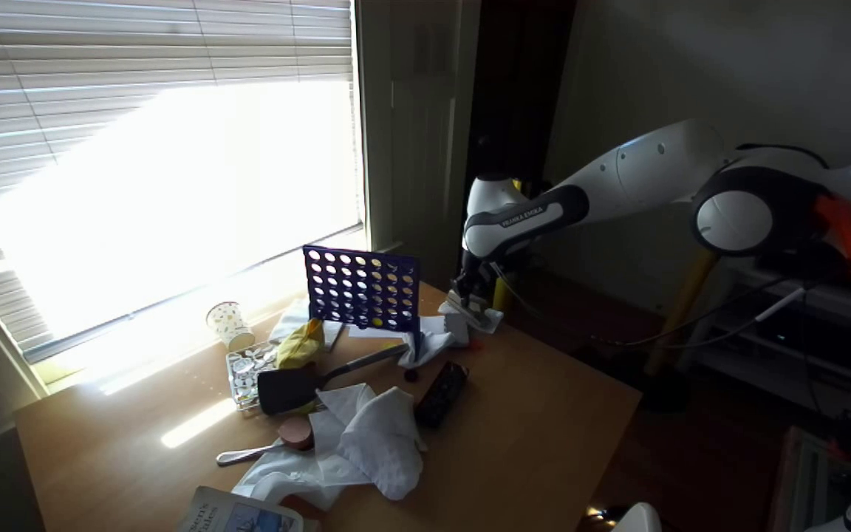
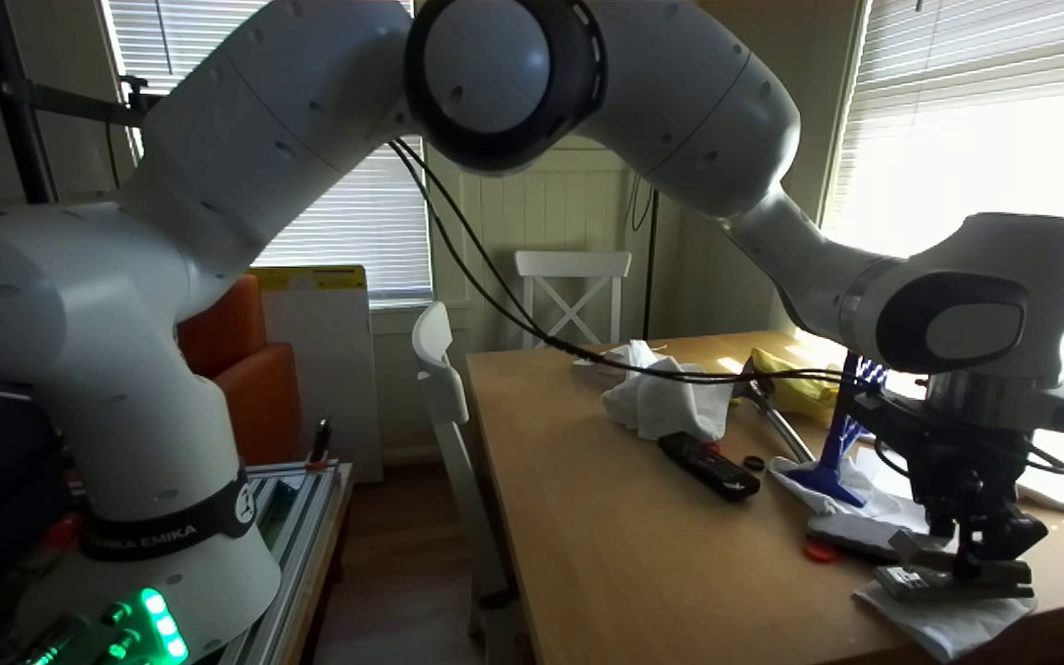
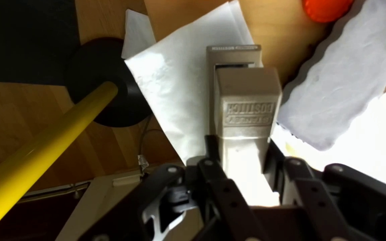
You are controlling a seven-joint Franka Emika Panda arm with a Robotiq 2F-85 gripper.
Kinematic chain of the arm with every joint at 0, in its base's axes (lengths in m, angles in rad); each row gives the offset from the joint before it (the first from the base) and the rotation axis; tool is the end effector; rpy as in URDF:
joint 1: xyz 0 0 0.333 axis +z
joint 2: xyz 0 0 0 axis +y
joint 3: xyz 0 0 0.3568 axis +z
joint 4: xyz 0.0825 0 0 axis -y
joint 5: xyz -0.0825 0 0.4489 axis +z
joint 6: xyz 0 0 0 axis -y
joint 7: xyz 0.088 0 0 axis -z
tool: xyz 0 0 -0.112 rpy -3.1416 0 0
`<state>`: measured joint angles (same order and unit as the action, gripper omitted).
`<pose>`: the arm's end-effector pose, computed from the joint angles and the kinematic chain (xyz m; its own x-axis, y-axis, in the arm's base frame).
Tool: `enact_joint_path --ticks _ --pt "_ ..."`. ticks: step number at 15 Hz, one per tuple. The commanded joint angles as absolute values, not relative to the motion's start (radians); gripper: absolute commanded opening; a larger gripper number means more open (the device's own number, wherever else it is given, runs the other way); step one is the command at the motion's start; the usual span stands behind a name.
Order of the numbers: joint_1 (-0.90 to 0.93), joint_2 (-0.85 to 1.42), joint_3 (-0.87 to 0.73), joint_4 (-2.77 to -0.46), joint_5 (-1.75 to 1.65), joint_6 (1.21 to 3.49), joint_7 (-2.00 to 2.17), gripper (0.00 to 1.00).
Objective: Move the stapler forward
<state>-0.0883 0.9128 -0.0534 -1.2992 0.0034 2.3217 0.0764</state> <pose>0.8348 -0.1078 0.1825 0.9747 -0.1930 0.1129 -0.1976 -0.9798 0.0310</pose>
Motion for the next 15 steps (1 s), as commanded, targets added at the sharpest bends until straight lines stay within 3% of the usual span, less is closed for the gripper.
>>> enact_joint_path --ticks 1,11,15 --pt "-0.084 0.829 -0.058 -1.349 0.013 2.306 0.084 0.1" --pt "-0.102 0.689 -0.023 -1.475 0.017 2.35 -0.021 0.1" --pt "-0.138 0.626 0.01 -1.565 -0.006 2.336 -0.262 0.1"
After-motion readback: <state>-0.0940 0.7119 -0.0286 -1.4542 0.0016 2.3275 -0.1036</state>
